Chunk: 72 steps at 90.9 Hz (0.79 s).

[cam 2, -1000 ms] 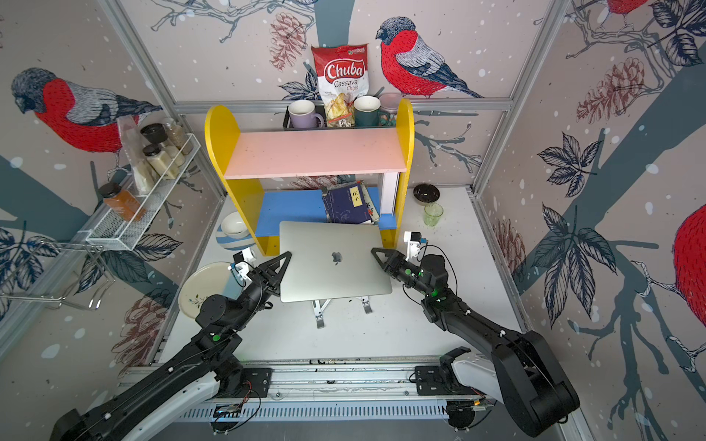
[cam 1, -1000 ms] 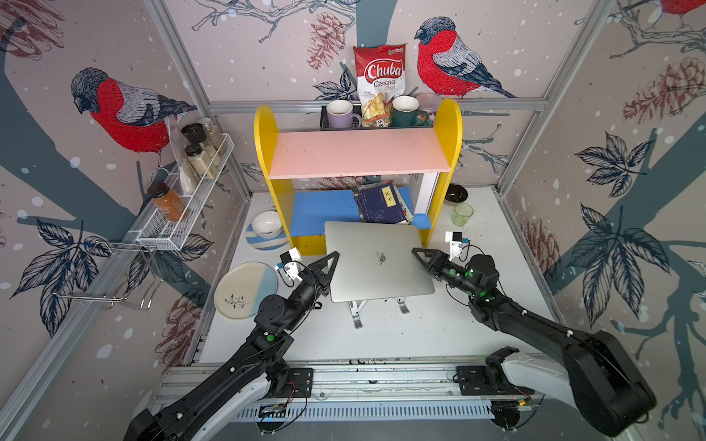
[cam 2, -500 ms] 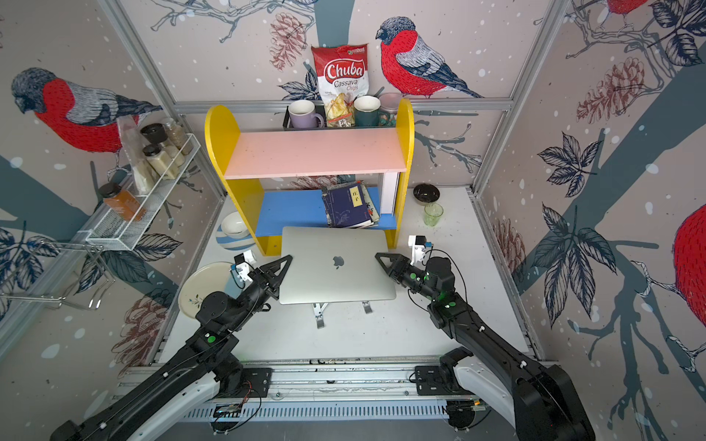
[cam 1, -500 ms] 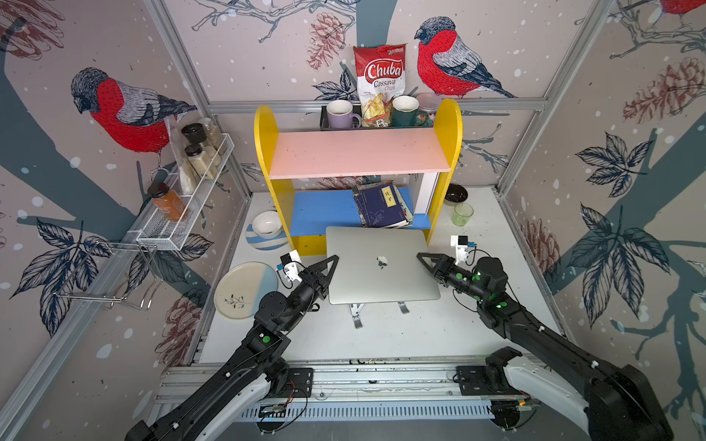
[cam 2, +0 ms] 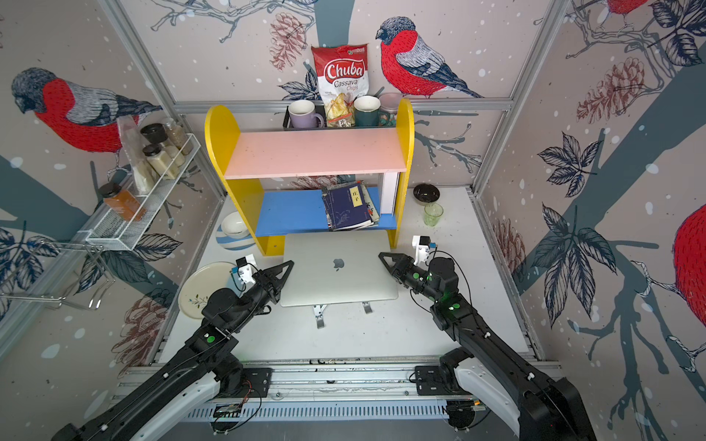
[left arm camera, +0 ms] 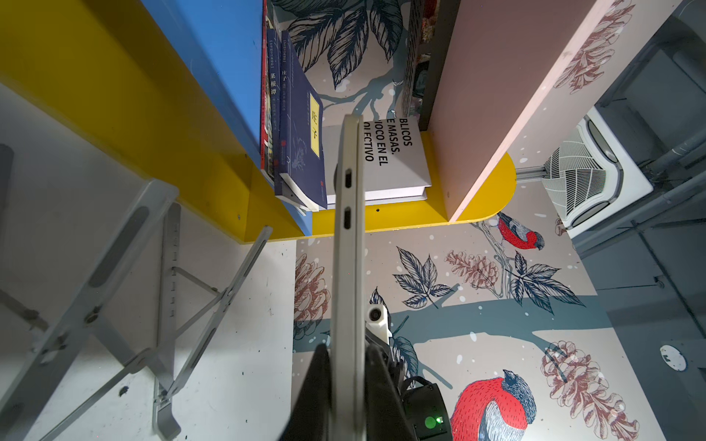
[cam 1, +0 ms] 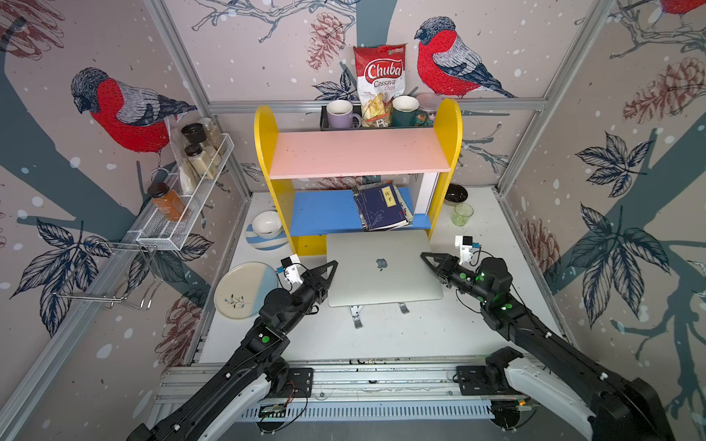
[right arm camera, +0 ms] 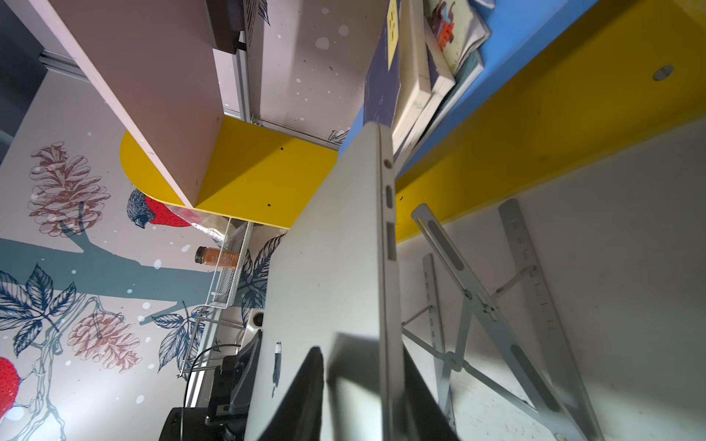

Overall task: Close the laptop lid and set it aside
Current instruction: Pick up the laptop from the computer stand.

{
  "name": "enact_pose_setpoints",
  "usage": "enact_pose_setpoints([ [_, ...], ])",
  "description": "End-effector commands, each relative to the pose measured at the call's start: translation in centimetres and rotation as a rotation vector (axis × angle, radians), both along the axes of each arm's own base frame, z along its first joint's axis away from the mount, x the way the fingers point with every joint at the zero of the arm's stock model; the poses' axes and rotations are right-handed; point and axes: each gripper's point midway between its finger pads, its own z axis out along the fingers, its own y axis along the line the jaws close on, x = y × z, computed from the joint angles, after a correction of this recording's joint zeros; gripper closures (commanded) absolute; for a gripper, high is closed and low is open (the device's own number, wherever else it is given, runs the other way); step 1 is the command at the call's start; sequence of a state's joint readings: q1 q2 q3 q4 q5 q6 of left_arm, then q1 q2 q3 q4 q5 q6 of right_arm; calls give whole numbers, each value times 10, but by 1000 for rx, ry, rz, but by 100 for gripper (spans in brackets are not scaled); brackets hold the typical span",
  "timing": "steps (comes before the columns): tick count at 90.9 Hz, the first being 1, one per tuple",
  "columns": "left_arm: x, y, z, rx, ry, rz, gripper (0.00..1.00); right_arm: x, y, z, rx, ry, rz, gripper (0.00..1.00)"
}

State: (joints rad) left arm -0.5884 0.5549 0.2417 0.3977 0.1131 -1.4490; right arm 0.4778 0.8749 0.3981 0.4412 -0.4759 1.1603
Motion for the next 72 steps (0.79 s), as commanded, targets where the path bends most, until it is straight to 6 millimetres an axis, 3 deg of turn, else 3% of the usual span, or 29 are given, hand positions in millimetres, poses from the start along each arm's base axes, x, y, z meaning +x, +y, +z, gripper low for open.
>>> enact_pose_setpoints([
  [1,-25,-24,-33,78,103,-196,100,-86,34,76,181,-211,503,93],
  [20,-23,-24,-36,75,124,-206,100,-93,34,83,223,-199,528,96],
  [41,-22,-26,-27,59,122,-228,100,-108,32,95,257,-188,575,96],
  [72,-29,-27,-6,22,90,-262,100,-119,32,76,200,-118,599,100],
])
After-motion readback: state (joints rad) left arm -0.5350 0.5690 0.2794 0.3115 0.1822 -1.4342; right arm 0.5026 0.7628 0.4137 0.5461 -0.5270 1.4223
